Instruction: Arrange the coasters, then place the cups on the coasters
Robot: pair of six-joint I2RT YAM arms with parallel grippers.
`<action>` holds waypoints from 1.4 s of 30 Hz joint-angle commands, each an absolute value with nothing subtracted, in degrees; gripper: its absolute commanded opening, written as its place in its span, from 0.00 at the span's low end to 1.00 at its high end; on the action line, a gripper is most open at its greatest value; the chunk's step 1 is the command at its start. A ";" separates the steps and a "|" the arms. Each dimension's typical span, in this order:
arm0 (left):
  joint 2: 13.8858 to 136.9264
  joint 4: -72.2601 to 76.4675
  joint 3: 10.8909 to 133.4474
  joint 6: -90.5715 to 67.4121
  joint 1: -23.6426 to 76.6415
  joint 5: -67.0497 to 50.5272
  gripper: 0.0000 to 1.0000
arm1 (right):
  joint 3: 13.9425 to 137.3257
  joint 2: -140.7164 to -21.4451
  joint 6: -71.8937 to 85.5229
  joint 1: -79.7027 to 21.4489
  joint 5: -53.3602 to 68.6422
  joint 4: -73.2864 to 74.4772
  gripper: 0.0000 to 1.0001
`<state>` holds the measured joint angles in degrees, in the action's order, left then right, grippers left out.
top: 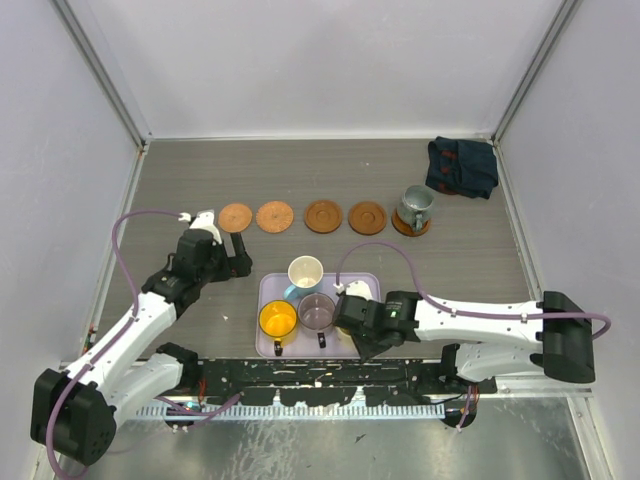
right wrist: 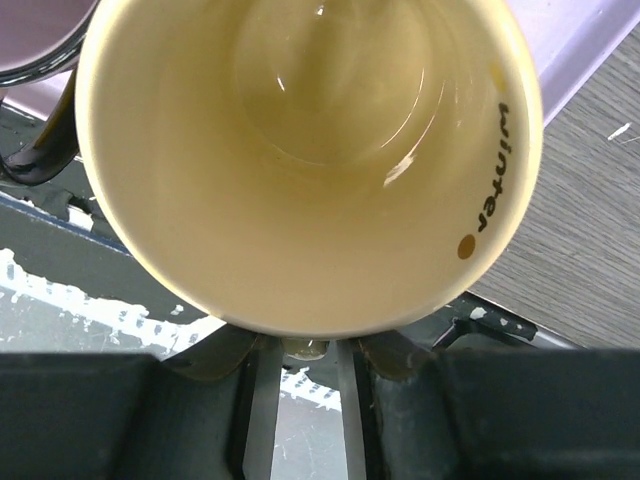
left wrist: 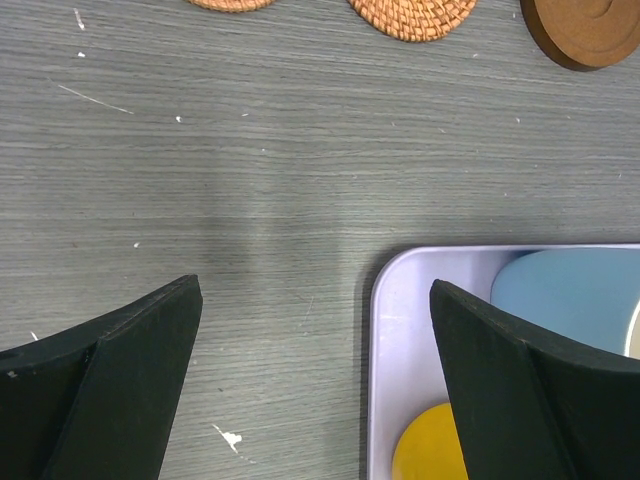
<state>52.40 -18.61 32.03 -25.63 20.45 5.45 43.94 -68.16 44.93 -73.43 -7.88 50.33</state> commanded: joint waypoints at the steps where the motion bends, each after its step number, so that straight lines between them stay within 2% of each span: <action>1: 52.09 -15.79 32.26 -24.30 20.13 4.90 0.98 | 45.58 -69.11 48.14 -74.15 -11.01 47.90 0.34; 4: 52.28 -16.17 32.51 -23.69 20.14 4.77 0.98 | 45.14 -69.48 49.79 -74.71 -11.91 47.09 0.39; 6: 52.53 -16.38 32.75 -23.52 20.13 4.58 0.98 | 44.85 -69.62 51.12 -75.28 -15.19 46.79 0.36; 8: 52.53 -16.61 32.81 -23.47 20.17 4.57 0.98 | 44.72 -69.83 52.18 -75.53 -16.98 46.60 0.27; 11: 51.89 -16.72 32.68 -23.64 20.15 4.35 0.98 | 45.27 -70.05 54.12 -75.99 -19.24 47.53 0.06; 12: 51.51 -16.76 32.58 -23.75 20.13 4.36 0.98 | 45.46 -70.14 54.74 -76.14 -20.19 48.32 0.02; 26: 49.32 -15.63 31.65 -24.97 20.13 4.00 0.98 | 56.02 -66.34 61.33 -79.10 -45.19 61.04 0.01; 34: 50.40 -14.09 31.86 -25.23 20.13 3.59 0.98 | 64.88 -71.87 55.39 -74.44 -61.22 62.96 0.01; 38: 51.22 -12.76 31.71 -25.16 20.13 3.38 0.98 | 64.64 -71.62 42.24 -66.74 -59.31 51.29 0.01; 42: 52.55 -12.10 32.16 -24.76 20.14 3.26 0.98 | 61.52 -69.49 27.43 -54.20 -47.89 36.17 0.01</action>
<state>51.70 -16.12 31.55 -24.86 20.45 4.05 62.30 -72.75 43.11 -63.46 -50.76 53.06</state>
